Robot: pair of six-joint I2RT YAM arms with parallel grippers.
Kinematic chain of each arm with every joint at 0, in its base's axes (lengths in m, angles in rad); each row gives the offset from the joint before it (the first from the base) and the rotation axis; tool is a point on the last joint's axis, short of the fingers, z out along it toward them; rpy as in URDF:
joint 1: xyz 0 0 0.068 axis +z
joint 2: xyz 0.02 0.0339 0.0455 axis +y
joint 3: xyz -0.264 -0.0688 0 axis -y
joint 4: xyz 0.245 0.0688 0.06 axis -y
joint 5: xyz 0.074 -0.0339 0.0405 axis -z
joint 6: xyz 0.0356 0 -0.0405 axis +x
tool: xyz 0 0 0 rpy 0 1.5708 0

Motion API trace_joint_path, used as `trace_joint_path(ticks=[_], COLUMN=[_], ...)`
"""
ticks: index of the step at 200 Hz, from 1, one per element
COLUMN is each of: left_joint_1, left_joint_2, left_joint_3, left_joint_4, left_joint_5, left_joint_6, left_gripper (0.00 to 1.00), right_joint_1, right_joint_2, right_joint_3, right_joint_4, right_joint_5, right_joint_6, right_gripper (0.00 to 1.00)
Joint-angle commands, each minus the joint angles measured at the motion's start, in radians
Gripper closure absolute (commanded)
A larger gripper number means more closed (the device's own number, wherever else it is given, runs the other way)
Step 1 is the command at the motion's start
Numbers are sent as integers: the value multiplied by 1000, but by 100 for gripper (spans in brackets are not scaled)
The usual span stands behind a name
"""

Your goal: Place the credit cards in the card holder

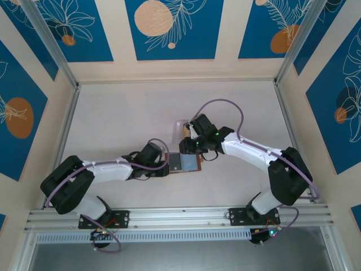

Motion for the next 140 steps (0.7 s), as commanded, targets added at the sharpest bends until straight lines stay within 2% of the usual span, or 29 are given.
trace_joint_path(ticks=[1,58,107,140], left_joint_1=[-7,-7,-7,-7], left_joint_2=[19,57,72,73], left_joint_3=[-44,-41,-40,-38], left_joint_4=[-130,-107,-100,-101], left_joint_5=[-34,-19,-15,-16], left_joint_6=[6,3,5,5], left_gripper=[77,77,77,76], right_joint_1=[10,28,34,53], right_joint_2=[51,226,326,361], right_joint_3=[0,120,163,147], right_joint_4=[-54,-108,-89,-77], right_joint_5=[102,264,298,304], right_joint_6=[-19,-77,-114,-105], right_gripper=[63,59,59,65])
